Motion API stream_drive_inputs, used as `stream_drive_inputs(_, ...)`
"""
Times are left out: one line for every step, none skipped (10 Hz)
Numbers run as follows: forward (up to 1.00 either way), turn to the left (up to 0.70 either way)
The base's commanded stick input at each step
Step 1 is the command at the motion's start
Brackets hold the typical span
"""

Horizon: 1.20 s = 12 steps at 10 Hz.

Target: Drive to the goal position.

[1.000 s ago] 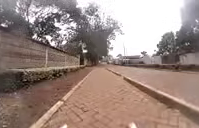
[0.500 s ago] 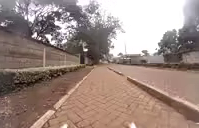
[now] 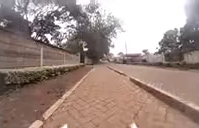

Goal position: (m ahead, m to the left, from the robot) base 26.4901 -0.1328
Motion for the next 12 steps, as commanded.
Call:
stream_drive_inputs(0.70,0.00)
stream_drive_inputs(0.70,0.00)
stream_drive_inputs(0.70,0.00)
stream_drive_inputs(0.70,-0.17)
stream_drive_inputs(0.70,-0.34)
stream_drive_inputs(0.70,-0.35)
stream_drive_inputs(0.70,-0.35)
stream_drive_inputs(0.70,-0.35)
stream_drive_inputs(0.70,-0.35)
stream_drive_inputs(0.70,-0.35)
stream_drive_inputs(0.70,-0.35)
stream_drive_inputs(0.70,-0.18)
